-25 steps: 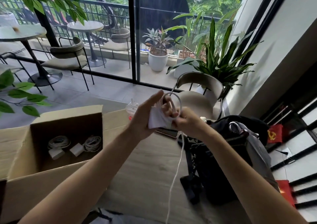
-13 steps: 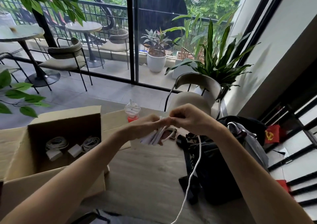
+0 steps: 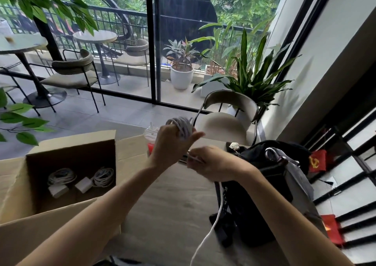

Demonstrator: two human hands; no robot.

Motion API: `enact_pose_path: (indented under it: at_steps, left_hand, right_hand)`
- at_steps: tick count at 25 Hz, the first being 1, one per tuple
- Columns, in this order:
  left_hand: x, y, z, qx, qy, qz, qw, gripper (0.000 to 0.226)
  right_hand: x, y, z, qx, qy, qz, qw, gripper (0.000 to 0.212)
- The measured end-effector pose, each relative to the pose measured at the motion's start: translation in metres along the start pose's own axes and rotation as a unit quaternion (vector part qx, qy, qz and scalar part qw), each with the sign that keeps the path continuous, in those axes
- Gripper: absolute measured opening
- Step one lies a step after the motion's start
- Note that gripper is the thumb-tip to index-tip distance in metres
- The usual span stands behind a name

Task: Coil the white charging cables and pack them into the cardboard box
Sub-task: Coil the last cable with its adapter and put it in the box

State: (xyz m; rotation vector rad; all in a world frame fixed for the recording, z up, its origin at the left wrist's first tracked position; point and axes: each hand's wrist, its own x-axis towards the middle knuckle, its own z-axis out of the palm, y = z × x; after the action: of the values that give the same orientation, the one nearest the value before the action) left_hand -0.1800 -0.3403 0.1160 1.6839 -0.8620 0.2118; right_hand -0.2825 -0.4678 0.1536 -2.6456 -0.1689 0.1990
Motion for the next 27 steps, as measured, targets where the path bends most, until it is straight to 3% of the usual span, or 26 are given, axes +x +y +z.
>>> enact_pose_path:
  at_steps: [1,2,4,5,7,8,10,11,12,13,14,15,16,17,18,21,23,24,25,27]
  left_hand:
    - [0.0,-0.002,-0.004,0.052,-0.04,0.018,0.998,0.057]
    - [0.001,-0.002,-0.01,0.002,-0.11,-0.021,0.994,0.063]
    - [-0.002,0.003,-0.018,-0.185,-0.266,-0.152,0.934,0.066]
    - [-0.007,0.004,-0.019,-0.246,-0.313,-0.177,0.9,0.059]
    - [-0.011,0.012,-0.019,-0.389,-0.324,-0.22,0.834,0.039]
    - [-0.01,0.016,-0.018,-0.489,-0.314,-0.231,0.78,0.032]
    - [0.0,0.026,-0.019,-0.656,-0.283,-0.224,0.663,0.027]
    - [0.006,0.028,-0.018,-0.685,-0.24,-0.23,0.648,0.027]
    - [0.012,0.03,-0.018,-0.668,-0.186,-0.235,0.682,0.027]
    - [0.014,0.029,-0.018,-0.585,-0.131,-0.227,0.767,0.03]
    - [0.014,0.026,-0.015,-0.445,-0.09,-0.19,0.871,0.035]
    - [0.012,0.021,-0.012,-0.27,-0.083,-0.128,0.951,0.043]
    - [0.008,0.018,-0.009,-0.121,-0.106,-0.067,0.985,0.052]
    - [0.004,0.015,-0.008,-0.017,-0.133,-0.028,0.991,0.056]
    - [0.002,0.016,-0.009,0.018,-0.146,-0.011,0.989,0.057]
    - [0.004,0.017,-0.016,0.039,-0.127,0.056,0.99,0.038]
    - [0.007,0.016,-0.019,-0.033,-0.189,0.038,0.981,0.037]
    - [0.007,0.014,-0.022,-0.096,-0.246,-0.018,0.964,0.044]
    - [0.006,0.013,-0.023,-0.149,-0.3,-0.076,0.939,0.051]
    - [0.0,0.015,-0.024,-0.247,-0.368,-0.116,0.889,0.038]
  right_hand:
    - [-0.003,0.0,-0.011,0.011,0.032,-0.03,0.999,0.012]
    - [-0.005,0.001,-0.022,0.036,0.067,-0.054,0.996,0.012]
    - [-0.007,0.008,-0.035,0.11,0.127,-0.073,0.983,0.017]
    - [-0.004,0.01,-0.037,0.155,0.15,-0.077,0.973,0.018]
    - [0.003,0.015,-0.032,0.247,0.198,-0.086,0.945,0.012]
    - [0.007,0.017,-0.026,0.267,0.219,-0.078,0.935,0.012]
    - [0.012,0.02,-0.008,0.254,0.223,-0.028,0.941,0.017]
    - [0.012,0.021,0.003,0.23,0.199,-0.001,0.953,0.023]
    - [0.012,0.021,0.013,0.193,0.157,0.019,0.968,0.028]
    - [0.01,0.018,0.021,0.157,0.105,0.032,0.982,0.03]
    - [0.008,0.014,0.025,0.117,0.059,0.039,0.991,0.03]
    - [0.006,0.01,0.024,0.076,0.035,0.029,0.996,0.028]
    - [0.003,0.007,0.019,0.04,0.029,0.003,0.999,0.026]
    - [-0.001,0.005,0.011,0.02,0.032,-0.027,0.999,0.024]
    - [-0.005,0.003,0.002,0.019,0.042,-0.053,0.998,0.021]
    - [-0.014,0.008,-0.022,0.086,0.103,-0.081,0.988,0.014]
    - [-0.014,0.012,-0.037,0.122,0.149,-0.091,0.977,0.013]
    - [-0.012,0.013,-0.042,0.141,0.172,-0.1,0.97,0.012]
    - [-0.008,0.015,-0.045,0.159,0.199,-0.104,0.961,0.014]
    - [0.001,0.017,-0.042,0.198,0.241,-0.086,0.946,0.027]
